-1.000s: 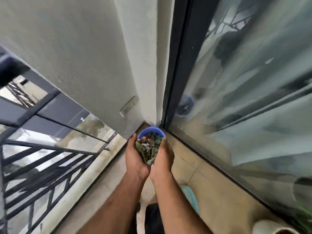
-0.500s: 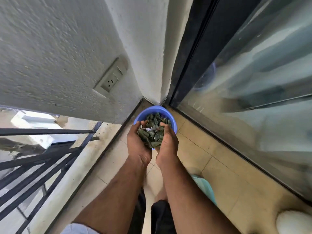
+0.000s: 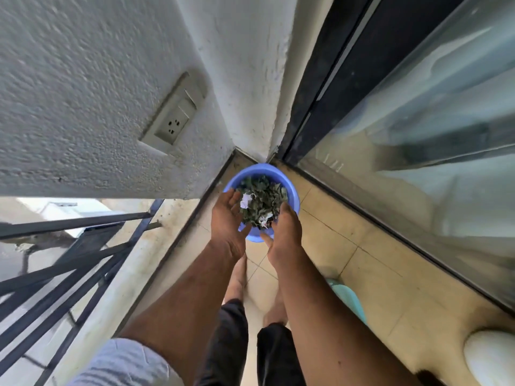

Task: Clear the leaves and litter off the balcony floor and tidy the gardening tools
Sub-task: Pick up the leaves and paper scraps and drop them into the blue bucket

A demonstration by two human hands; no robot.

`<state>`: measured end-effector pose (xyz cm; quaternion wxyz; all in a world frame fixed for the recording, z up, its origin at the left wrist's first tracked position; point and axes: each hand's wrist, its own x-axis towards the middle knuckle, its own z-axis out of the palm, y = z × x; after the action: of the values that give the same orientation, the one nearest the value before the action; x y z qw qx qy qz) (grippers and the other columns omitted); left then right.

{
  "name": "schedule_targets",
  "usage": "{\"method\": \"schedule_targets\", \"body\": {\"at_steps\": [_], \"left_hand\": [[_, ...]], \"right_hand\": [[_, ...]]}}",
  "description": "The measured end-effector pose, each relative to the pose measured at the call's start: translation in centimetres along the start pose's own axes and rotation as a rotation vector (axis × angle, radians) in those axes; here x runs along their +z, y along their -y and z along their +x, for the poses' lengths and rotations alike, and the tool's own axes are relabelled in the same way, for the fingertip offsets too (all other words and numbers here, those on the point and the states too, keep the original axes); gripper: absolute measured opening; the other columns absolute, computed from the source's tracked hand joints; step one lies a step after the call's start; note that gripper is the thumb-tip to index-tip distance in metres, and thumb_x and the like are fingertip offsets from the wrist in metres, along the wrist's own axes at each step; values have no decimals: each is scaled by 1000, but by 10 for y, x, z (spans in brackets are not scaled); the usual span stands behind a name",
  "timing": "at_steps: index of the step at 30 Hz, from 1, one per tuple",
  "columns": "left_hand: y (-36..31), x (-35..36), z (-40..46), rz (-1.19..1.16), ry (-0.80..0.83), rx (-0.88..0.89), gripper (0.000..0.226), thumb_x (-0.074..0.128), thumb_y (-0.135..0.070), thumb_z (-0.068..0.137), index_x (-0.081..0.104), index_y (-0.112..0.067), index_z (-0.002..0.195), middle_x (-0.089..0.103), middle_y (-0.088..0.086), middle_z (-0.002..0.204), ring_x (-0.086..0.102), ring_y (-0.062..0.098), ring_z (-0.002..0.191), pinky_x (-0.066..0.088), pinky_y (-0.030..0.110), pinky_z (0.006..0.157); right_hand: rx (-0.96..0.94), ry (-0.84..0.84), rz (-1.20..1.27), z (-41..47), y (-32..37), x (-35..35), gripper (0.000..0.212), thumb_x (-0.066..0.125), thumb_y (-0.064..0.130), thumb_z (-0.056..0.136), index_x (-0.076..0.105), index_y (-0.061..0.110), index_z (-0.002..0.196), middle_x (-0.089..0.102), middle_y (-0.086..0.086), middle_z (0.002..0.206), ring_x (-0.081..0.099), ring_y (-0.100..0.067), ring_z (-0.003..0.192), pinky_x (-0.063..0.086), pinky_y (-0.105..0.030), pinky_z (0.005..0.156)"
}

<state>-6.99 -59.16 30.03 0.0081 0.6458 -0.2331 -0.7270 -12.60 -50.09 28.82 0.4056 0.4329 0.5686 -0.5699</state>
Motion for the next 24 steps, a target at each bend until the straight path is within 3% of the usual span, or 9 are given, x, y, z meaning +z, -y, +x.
{"method": "schedule_targets", "body": {"at_steps": [5, 7, 10, 12, 15, 17, 19, 22, 24], "left_hand": [[-26, 17, -74, 107, 15, 12, 40, 54, -53, 102, 70, -34, 133, 64, -12, 135, 52, 12, 132, 43, 44, 108], [-42, 28, -118, 174, 27, 13, 32, 57, -50, 102, 74, -31, 122, 70, -13, 116, 63, 7, 111, 51, 33, 89], [-68, 42, -191, 290, 114, 35, 30, 61, -45, 102, 76, -21, 113, 75, -4, 92, 72, 6, 65, 52, 18, 51], [-86, 51, -241, 380, 175, 62, 36, 63, -46, 100, 75, -15, 113, 77, 5, 99, 73, 13, 67, 54, 22, 56], [-104, 60, -307, 450, 224, 36, 39, 68, -60, 92, 69, -21, 95, 72, 5, 90, 70, 23, 76, 57, 31, 74], [-112, 66, -342, 522, 243, 65, 42, 64, -63, 94, 70, -24, 106, 71, 0, 98, 68, 19, 87, 53, 32, 77], [-111, 75, -373, 559, 300, 96, 56, 63, -67, 93, 69, -23, 128, 72, -3, 121, 67, 19, 110, 52, 37, 98], [-99, 87, -391, 656, 352, 173, 57, 62, -65, 95, 70, -20, 129, 71, -9, 122, 61, 16, 118, 43, 36, 111], [-79, 99, -394, 717, 398, 234, 72, 67, -73, 82, 74, -19, 129, 76, -5, 126, 69, 22, 119, 49, 46, 114]], "right_hand": [[-30, -4, -3, -80, 29, -12, 35, 47, 37, 110, 58, 23, 140, 60, -4, 137, 57, -27, 125, 48, -51, 97], [-67, 1, 6, -122, 47, -16, 21, 47, 33, 110, 64, 23, 118, 65, 0, 116, 63, -20, 104, 48, -47, 94], [-114, -40, 34, -196, 78, -25, 23, 47, 25, 109, 62, 23, 91, 63, 3, 90, 59, -9, 74, 50, -39, 82], [-147, -49, 53, -249, 98, -31, 20, 50, 24, 108, 62, 22, 92, 60, 4, 86, 57, -9, 72, 52, -39, 80], [-212, -52, 26, -313, 115, -43, 17, 52, 25, 106, 62, 20, 93, 59, 4, 86, 55, -11, 73, 54, -51, 96], [-255, -56, 4, -345, 123, -48, 19, 53, 30, 106, 59, 24, 89, 60, 3, 90, 58, -15, 78, 54, -55, 100], [-309, -49, 3, -367, 129, -61, 21, 53, 35, 102, 61, 24, 86, 64, 0, 94, 61, -21, 86, 54, -57, 102], [-351, -45, 16, -386, 134, -81, 22, 53, 37, 96, 66, 23, 86, 70, 2, 100, 66, -27, 104, 53, -55, 103], [-350, -44, 58, -410, 136, -99, 20, 52, 32, 101, 64, 24, 87, 66, 3, 103, 64, -31, 112, 55, -53, 92]]}}
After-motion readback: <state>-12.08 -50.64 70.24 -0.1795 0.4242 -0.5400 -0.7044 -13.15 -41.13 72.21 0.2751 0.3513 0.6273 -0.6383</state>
